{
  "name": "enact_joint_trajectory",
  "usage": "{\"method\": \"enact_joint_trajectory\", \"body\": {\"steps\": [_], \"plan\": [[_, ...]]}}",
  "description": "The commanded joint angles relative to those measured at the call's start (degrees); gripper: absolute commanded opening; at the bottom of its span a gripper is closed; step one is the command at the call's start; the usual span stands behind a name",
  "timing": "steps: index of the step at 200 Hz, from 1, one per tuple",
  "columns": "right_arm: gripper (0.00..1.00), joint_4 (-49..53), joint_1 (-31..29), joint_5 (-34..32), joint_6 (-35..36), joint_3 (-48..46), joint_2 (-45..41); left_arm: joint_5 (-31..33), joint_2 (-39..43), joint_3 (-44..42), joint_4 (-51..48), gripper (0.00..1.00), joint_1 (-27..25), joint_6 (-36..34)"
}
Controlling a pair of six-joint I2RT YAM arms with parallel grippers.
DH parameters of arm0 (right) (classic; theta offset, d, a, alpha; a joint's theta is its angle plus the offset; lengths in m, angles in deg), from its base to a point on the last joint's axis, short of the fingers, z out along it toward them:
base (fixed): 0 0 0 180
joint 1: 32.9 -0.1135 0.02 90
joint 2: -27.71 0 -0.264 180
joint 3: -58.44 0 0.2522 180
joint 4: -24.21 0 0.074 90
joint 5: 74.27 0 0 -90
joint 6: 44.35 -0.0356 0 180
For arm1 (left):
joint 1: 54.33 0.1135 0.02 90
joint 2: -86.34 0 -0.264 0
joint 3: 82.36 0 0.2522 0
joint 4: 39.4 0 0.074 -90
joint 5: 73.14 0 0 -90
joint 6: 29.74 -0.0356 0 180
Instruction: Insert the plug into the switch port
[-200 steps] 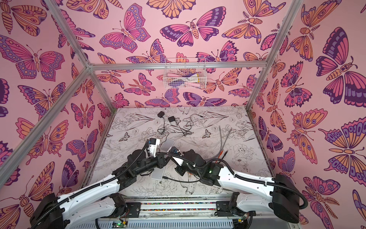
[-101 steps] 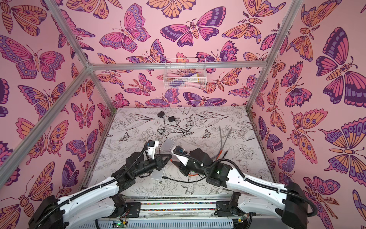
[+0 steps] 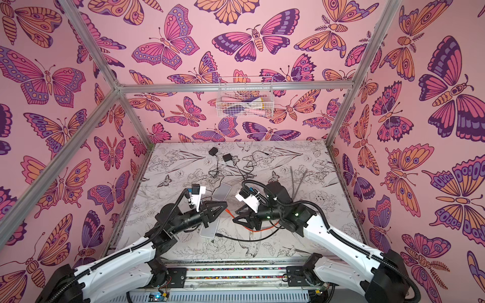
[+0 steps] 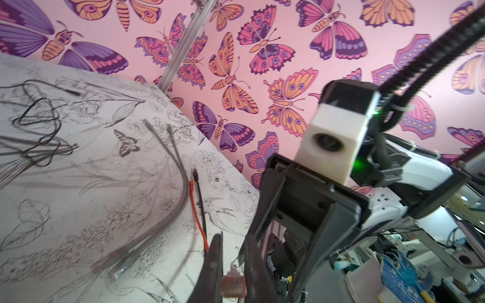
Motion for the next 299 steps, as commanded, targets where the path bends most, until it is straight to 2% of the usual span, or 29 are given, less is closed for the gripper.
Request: {"method": "enact_joint_trajectory", "body": {"steps": [1,41,135,169,211,254,257,270,278,287,299], "plan": [[0.41,1.1,0.3,6.4,2.3,2.9,1.0,-5.6,-0.1,-0.8,8.3,0.00,0.4,-0.8],[0.37,-1.3,0.3,8.3,1.5,2.9,2.0,-7.2,-0.6,-3.0,9.5,0.00,0.4,-0.7],[0.26,-1.8,0.3,5.9,1.6,3.1,3.4,-8.5,-1.7,-3.2,11.7,0.00,0.3,-0.1],[0.18,-2.8,0.4,6.2,0.9,3.2,3.5,-8.5,-1.7,-3.4,12.2,0.00,0.3,-0.1],[0.01,-5.2,0.3,5.9,-0.3,2.7,3.9,-8.5,-2.4,-3.9,13.2,0.00,0.3,0.3],[0.00,-5.6,0.4,5.6,-0.6,2.8,4.2,-8.1,-2.1,-4.3,13.3,0.00,0.3,0.1],[0.00,-5.5,0.3,5.4,-0.6,2.8,4.3,-7.9,-2.0,-4.4,13.2,0.03,0.3,0.0],[0.00,-5.2,0.3,4.0,-0.6,2.8,4.0,-7.0,-1.2,-4.3,11.0,0.28,0.3,-0.5],[0.00,-4.6,0.4,2.2,-0.5,3.0,3.8,-6.0,-0.1,-4.0,8.4,0.39,0.4,-1.2],[0.00,-2.5,0.4,-0.8,0.3,3.7,3.7,-4.5,1.6,-3.9,5.0,0.46,0.4,-2.2],[0.00,1.2,0.3,-5.4,2.0,5.2,3.9,-0.2,4.7,-3.3,-2.4,0.49,0.5,-3.5]]}}
